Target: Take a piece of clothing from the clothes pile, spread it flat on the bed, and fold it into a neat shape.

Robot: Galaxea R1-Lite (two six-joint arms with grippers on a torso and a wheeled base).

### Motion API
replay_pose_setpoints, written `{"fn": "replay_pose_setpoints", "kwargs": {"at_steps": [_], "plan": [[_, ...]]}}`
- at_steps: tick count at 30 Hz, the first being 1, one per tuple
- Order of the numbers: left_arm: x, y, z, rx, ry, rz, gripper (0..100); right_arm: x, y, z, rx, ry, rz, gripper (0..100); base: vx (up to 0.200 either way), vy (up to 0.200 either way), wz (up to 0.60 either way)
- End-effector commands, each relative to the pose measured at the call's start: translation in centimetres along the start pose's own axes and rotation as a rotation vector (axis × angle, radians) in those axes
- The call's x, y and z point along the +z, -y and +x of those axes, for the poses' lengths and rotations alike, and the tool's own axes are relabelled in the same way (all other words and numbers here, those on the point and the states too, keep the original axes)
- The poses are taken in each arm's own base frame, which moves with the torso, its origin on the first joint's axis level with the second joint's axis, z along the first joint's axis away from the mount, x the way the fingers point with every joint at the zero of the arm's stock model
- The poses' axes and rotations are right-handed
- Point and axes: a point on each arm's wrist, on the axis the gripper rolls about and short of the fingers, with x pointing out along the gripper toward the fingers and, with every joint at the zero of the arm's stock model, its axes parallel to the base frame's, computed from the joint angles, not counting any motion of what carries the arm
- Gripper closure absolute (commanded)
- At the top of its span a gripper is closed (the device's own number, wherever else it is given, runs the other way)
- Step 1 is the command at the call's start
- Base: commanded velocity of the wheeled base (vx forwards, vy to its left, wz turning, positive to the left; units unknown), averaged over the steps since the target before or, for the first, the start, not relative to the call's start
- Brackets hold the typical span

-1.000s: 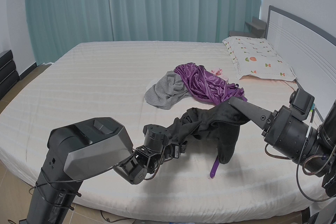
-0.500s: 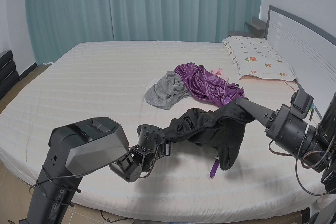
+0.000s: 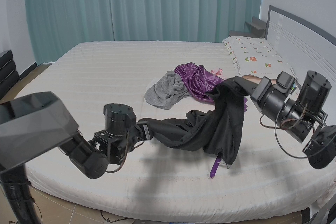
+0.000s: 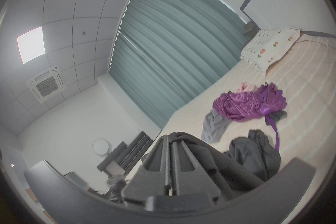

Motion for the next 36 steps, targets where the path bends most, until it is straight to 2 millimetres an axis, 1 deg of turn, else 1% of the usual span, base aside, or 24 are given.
{"fn": "replay_pose_setpoints", "kwargs": {"at_steps": [1,2,3,4,6,8,9,10,11,12,13,14,18,19,21,24,26,31,36], "plan": [[8.5,-0.1,-8.9,-0.083,0.251,-0.151,100,4.0,-0.8,3.6,0.024,0.196,0.001,100,0.000,0.000,0.00],[9.2,0.0,-9.6,-0.098,0.277,-0.178,100,4.8,-1.5,3.4,0.034,0.232,-0.003,100,0.000,0.000,0.00],[9.5,0.0,-10.0,-0.106,0.286,-0.191,100,5.0,-1.8,3.2,0.038,0.243,-0.006,100,0.000,0.000,0.00],[10.2,0.0,-11.1,-0.128,0.311,-0.250,100,5.3,-2.3,2.7,0.049,0.255,-0.011,100,0.000,0.000,0.00],[9.9,-0.3,-11.7,-0.131,0.302,-0.291,100,4.7,-2.0,1.9,0.036,0.230,-0.006,100,0.000,0.000,0.00],[8.8,-0.7,-11.7,-0.117,0.263,-0.302,100,3.3,-1.1,0.9,0.006,0.164,0.006,100,0.000,0.000,0.00],[8.1,-0.9,-11.6,-0.111,0.237,-0.307,100,2.1,-0.2,0.5,-0.015,0.106,0.012,100,0.000,0.000,0.00],[7.6,-1.0,-11.5,-0.108,0.219,-0.310,100,1.4,0.2,0.2,-0.025,0.069,0.016,100,0.000,0.000,0.00],[6.2,-1.2,-11.1,-0.092,0.169,-0.319,100,-0.3,1.1,-0.4,-0.043,-0.015,0.021,100,0.000,0.000,0.00],[6.2,-1.2,-11.1,-0.092,0.169,-0.319,100,-0.3,1.1,-0.4,-0.043,-0.015,0.021,100,0.000,0.000,0.00],[4.3,-1.4,-10.7,-0.076,0.099,-0.328,100,-2.2,1.9,-0.7,-0.065,-0.093,0.035,100,0.000,0.000,0.00],[3.8,-1.5,-10.6,-0.073,0.082,-0.333,100,-2.4,1.9,-0.6,-0.068,-0.100,0.040,100,0.000,0.000,0.00],[2.5,-1.9,-10.6,-0.064,0.028,-0.355,100,-3.0,2.4,-1.0,-0.089,-0.114,0.079,100,0.000,0.000,0.00],[2.4,-1.9,-10.6,-0.064,0.028,-0.356,100,-3.1,2.5,-1.1,-0.093,-0.117,0.080,100,0.000,0.000,0.00],[2.2,-2.0,-10.5,-0.055,0.019,-0.369,100,-3.8,3.3,-1.1,-0.127,-0.143,0.091,100,0.000,0.000,0.00],[1.8,-2.0,-10.6,-0.054,0.005,-0.370,100,-4.3,3.7,-1.0,-0.150,-0.153,0.091,100,0.000,0.000,0.00],[1.3,-2.0,-10.8,-0.052,-0.011,-0.371,100,-4.2,3.6,-1.4,-0.153,-0.148,0.090,100,0.000,0.000,0.00],[1.3,-2.1,-11.0,-0.055,-0.016,-0.384,100,-3.7,3.1,-2.4,-0.139,-0.134,0.088,100,0.000,0.000,0.00],[1.1,-2.2,-11.0,-0.053,-0.021,-0.384,100,-3.7,3.0,-2.7,-0.139,-0.138,0.088,100,0.000,0.000,0.00]]}}
